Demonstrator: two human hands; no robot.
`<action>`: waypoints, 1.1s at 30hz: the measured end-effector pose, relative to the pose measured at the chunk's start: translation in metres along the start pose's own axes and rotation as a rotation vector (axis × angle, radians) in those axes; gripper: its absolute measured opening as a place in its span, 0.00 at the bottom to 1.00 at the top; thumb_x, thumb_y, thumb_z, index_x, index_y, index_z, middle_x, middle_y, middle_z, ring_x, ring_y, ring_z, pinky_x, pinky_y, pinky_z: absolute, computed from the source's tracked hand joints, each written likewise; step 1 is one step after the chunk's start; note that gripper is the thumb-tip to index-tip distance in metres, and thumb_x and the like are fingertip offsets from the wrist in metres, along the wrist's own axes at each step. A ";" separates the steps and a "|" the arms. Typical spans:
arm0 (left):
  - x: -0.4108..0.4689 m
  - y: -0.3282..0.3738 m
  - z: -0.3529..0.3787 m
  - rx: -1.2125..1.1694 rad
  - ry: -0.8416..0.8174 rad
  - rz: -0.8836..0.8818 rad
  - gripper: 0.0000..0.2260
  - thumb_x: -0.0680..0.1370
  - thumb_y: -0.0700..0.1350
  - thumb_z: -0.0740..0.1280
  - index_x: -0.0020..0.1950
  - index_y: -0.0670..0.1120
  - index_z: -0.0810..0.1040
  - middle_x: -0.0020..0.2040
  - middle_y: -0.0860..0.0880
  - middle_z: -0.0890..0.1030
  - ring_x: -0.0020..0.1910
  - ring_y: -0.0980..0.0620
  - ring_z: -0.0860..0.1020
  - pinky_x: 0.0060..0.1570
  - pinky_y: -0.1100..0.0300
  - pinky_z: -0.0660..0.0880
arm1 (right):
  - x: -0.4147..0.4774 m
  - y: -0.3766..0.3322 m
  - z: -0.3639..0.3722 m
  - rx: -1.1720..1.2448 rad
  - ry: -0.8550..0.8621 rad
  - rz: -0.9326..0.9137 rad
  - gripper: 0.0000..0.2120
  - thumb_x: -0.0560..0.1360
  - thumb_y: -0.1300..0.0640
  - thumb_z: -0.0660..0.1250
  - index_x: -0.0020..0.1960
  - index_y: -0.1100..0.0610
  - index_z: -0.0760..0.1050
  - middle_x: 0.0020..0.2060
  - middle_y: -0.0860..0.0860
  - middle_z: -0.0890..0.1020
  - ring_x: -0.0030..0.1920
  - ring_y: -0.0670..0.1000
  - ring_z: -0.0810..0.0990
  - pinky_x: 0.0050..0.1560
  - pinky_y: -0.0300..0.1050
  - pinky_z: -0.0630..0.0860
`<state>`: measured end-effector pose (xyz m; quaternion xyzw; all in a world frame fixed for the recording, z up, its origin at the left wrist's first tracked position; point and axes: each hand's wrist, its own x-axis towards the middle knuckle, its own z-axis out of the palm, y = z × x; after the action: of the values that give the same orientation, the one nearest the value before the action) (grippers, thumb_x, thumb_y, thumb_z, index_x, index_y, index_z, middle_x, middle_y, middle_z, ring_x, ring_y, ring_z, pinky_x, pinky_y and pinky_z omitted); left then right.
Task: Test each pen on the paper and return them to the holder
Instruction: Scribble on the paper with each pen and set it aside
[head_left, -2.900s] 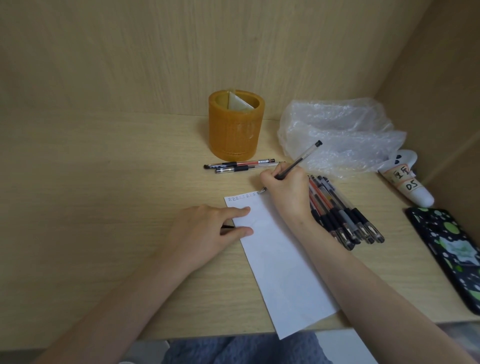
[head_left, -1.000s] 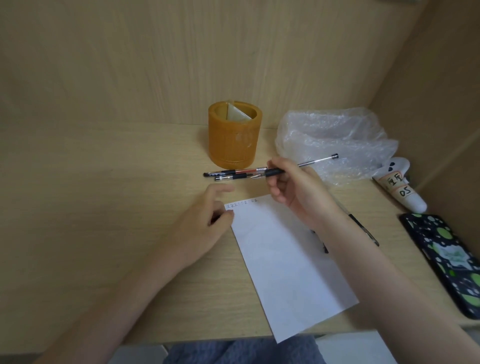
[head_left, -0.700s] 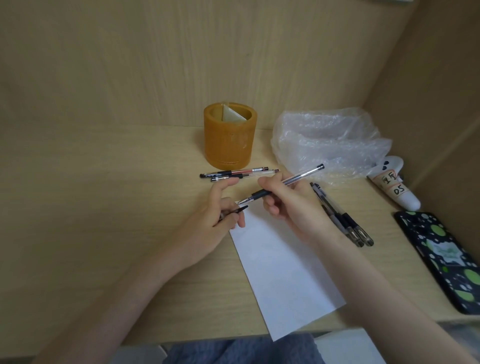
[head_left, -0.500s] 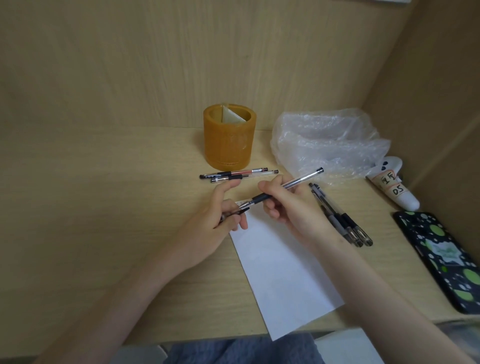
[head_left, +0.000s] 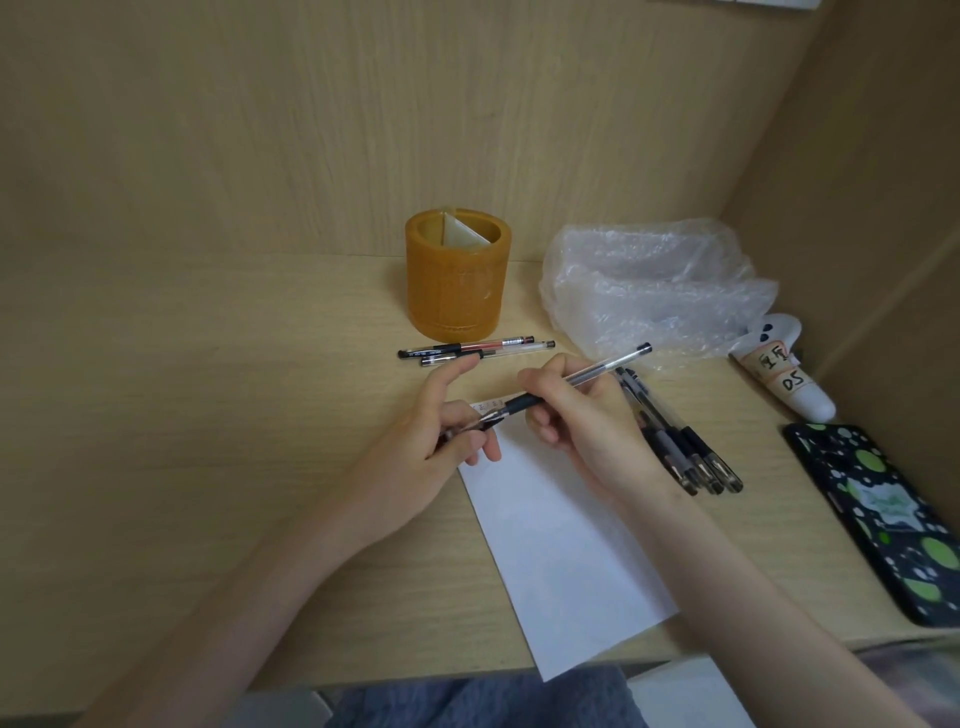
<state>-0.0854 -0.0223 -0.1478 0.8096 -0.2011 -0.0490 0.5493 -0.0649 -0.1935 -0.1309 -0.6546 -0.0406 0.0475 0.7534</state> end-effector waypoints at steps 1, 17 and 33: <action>0.000 0.001 0.001 0.011 -0.004 0.000 0.26 0.79 0.39 0.60 0.71 0.56 0.53 0.42 0.56 0.81 0.41 0.57 0.75 0.52 0.63 0.72 | 0.000 0.001 0.001 -0.024 -0.016 0.004 0.15 0.76 0.64 0.65 0.32 0.56 0.67 0.21 0.50 0.70 0.22 0.47 0.65 0.23 0.35 0.63; -0.007 -0.001 0.000 0.181 0.173 -0.035 0.11 0.78 0.48 0.63 0.36 0.48 0.76 0.24 0.55 0.72 0.23 0.59 0.68 0.28 0.68 0.64 | -0.009 0.008 0.005 -0.104 -0.068 -0.047 0.08 0.75 0.59 0.68 0.37 0.59 0.77 0.22 0.47 0.72 0.22 0.44 0.66 0.24 0.31 0.63; 0.033 -0.030 -0.026 0.659 0.321 -0.016 0.09 0.76 0.40 0.64 0.54 0.47 0.80 0.51 0.50 0.78 0.50 0.53 0.75 0.49 0.65 0.69 | 0.006 -0.022 -0.061 -1.494 0.171 0.118 0.18 0.79 0.42 0.58 0.40 0.56 0.66 0.34 0.51 0.73 0.37 0.56 0.73 0.35 0.47 0.64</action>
<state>-0.0396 -0.0026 -0.1597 0.9420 -0.1111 0.1419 0.2832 -0.0515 -0.2562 -0.1173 -0.9939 0.0317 -0.0036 0.1058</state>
